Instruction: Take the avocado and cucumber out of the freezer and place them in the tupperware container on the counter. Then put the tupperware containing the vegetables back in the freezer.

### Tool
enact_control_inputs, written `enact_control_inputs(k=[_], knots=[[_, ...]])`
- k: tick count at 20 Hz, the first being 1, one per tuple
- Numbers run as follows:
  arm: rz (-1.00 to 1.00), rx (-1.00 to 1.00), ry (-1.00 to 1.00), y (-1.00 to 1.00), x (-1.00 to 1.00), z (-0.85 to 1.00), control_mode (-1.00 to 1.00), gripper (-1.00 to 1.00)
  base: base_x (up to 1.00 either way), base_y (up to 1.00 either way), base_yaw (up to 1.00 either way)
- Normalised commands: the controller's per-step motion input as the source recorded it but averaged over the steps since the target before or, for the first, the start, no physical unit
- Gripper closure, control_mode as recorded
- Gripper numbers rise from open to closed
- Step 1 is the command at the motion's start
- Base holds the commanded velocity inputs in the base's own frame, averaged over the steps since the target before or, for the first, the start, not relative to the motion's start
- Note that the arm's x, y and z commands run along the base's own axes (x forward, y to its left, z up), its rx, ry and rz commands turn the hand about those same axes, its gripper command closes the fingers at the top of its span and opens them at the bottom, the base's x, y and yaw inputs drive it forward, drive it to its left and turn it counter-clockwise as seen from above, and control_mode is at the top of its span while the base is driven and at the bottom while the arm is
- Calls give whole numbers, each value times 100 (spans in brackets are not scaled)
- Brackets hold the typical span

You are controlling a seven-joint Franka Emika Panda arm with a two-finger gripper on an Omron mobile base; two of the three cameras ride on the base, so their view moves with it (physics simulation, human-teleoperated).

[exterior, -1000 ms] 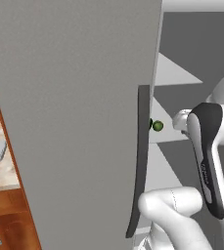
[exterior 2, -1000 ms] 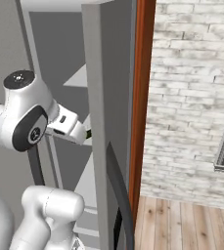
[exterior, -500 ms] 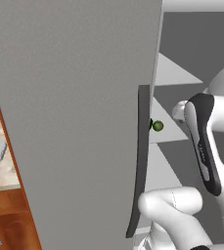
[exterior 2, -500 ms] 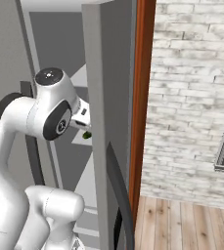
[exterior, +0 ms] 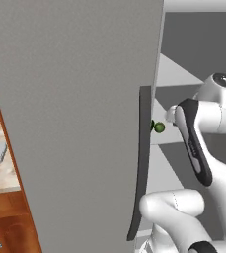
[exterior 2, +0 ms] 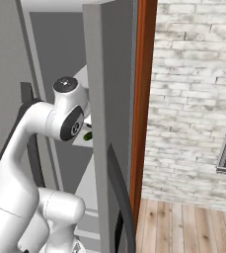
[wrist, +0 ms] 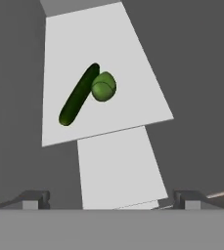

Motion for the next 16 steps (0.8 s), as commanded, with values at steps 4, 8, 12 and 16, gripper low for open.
enact_control_inputs(k=[4, 8, 12, 16], knots=[[0, 0, 0, -2, 53, -52, -100, -100, 0, 0, 0], [0, 0, 0, -9, 51, -41, -100, -100, 0, 0, 0], [0, 0, 0, -11, 56, -31, -100, -100, 0, 0, 0], [0, 2, 0, -8, 57, -21, -100, -100, 0, 0, 0]])
